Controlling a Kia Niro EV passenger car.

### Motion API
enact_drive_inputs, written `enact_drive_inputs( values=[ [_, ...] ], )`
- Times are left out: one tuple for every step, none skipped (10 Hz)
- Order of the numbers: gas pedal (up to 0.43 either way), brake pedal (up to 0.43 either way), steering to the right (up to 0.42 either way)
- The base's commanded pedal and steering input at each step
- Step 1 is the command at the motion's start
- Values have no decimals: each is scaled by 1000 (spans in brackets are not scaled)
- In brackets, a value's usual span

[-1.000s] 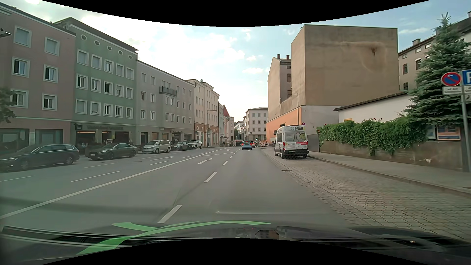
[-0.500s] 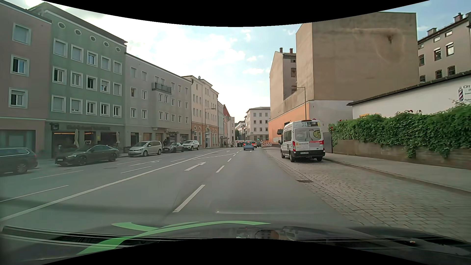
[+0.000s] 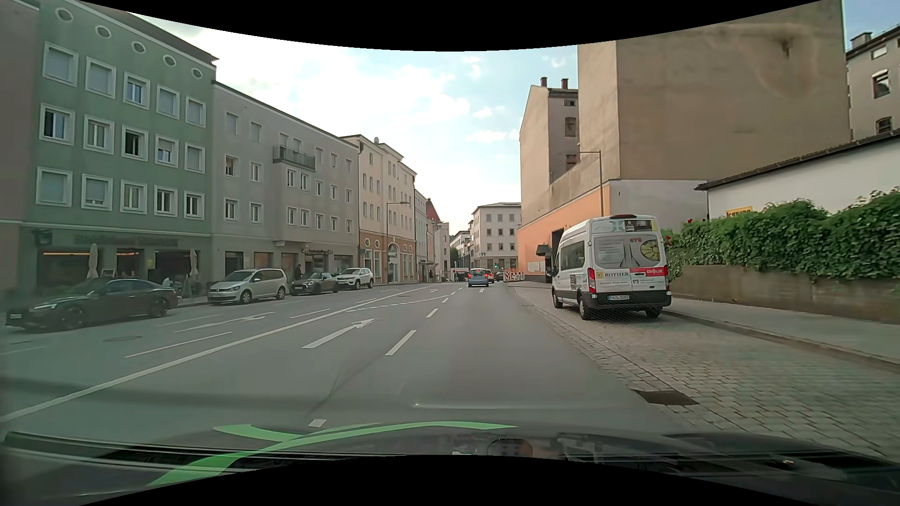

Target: Follow the waypoints while adhering to traffic rules and regulations

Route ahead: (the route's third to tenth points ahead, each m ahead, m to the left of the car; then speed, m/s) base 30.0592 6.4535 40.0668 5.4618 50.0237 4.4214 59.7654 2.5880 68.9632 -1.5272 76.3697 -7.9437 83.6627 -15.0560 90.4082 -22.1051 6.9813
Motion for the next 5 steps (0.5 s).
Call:
enact_drive_inputs(
  values=[
    [87,0,-8],
    [98,0,-8],
    [118,0,-8],
    [130,0,-8],
    [130,0,-7]
  ],
)
